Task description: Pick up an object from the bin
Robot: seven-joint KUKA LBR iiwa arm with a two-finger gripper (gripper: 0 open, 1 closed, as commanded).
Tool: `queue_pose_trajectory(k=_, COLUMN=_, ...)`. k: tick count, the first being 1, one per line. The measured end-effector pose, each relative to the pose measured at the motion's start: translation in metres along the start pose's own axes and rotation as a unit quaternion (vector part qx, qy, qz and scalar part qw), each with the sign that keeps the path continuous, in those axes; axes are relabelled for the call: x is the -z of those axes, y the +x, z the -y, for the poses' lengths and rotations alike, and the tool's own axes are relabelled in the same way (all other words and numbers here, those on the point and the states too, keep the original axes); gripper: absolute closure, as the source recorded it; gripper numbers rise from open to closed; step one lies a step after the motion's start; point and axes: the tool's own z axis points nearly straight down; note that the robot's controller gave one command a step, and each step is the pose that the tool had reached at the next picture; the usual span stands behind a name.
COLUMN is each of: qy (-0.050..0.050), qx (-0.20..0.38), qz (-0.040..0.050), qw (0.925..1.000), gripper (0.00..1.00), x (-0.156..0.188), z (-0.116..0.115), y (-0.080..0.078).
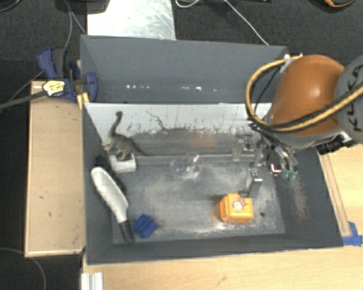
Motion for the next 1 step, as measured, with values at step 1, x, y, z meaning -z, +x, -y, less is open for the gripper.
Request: queue_pose_trajectory(k=1, qy=0.0, qx=0.0, qz=0.0044, qw=1.0, gripper=0.0, x=0.0045, z=0.0001, y=-0.0017)
